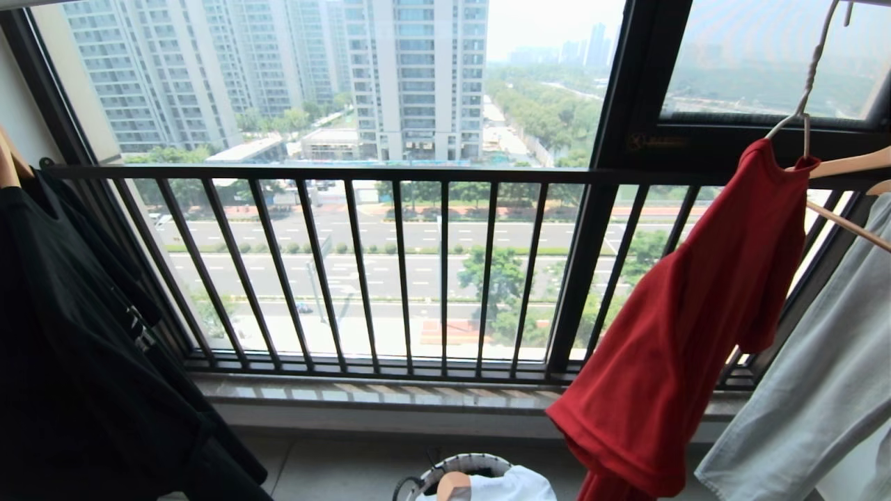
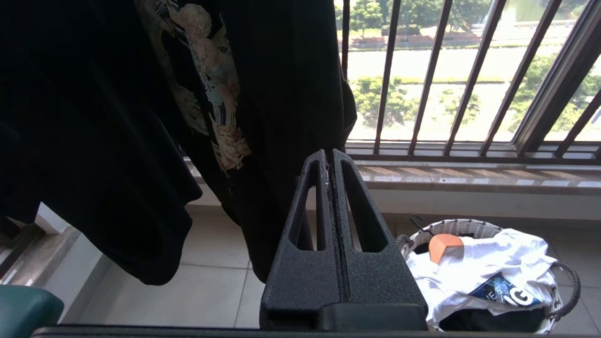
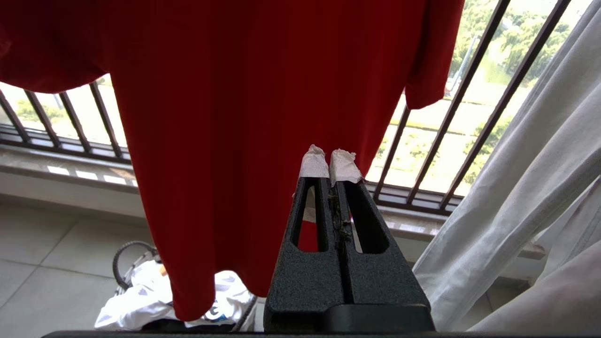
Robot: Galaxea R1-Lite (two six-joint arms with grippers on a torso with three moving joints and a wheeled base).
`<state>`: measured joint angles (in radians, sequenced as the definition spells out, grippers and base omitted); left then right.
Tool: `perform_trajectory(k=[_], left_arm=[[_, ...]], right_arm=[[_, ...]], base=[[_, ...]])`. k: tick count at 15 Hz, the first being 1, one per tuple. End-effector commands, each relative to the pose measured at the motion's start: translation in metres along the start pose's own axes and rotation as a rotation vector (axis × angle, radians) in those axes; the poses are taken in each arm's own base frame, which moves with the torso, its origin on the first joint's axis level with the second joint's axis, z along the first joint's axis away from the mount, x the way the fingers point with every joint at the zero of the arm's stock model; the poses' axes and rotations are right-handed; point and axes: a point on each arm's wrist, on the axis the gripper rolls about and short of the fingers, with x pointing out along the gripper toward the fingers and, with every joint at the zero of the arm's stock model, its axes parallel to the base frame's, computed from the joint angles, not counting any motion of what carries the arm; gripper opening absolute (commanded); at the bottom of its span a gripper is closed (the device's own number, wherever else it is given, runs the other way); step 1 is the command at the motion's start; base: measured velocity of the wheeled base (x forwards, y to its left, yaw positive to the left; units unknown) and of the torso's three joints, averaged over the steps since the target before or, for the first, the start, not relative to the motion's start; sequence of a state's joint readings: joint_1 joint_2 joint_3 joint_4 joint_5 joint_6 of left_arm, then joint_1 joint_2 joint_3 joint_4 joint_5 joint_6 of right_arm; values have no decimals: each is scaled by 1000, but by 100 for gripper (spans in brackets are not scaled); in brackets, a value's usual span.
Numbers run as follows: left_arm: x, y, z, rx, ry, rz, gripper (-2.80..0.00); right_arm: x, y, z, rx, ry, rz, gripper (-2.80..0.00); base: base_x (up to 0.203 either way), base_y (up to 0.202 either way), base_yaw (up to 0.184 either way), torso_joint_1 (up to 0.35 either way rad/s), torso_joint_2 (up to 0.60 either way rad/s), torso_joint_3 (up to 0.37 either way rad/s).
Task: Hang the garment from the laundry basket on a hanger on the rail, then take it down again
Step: Take the clothes off the clothes rack
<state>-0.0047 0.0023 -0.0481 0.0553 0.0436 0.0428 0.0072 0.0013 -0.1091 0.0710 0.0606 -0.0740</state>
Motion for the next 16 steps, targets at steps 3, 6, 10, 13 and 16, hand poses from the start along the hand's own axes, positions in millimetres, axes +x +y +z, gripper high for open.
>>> perform_trajectory(k=[3, 6, 10, 13, 16], left_arm=[[2, 0, -9, -46, 30, -1, -280], [2, 0, -8, -103, 27, 0, -280], [2, 0, -8, -115, 27, 1, -280], [2, 0, -8, -123, 29, 3, -280], [2, 0, -8, -123, 29, 3, -280]], right_arm=[[8, 1, -23, -46, 42, -6, -280], [8, 1, -24, -15, 42, -6, -280], [8, 0, -23, 64, 40, -36, -280], [8, 0, -23, 64, 40, -36, -280], [8, 0, -23, 65, 40, -36, -280]], base=[[0, 0, 0, 0, 0, 0], [0, 0, 0, 0, 0, 0], [0, 0, 0, 0, 0, 0], [0, 0, 0, 0, 0, 0], [0, 0, 0, 0, 0, 0]])
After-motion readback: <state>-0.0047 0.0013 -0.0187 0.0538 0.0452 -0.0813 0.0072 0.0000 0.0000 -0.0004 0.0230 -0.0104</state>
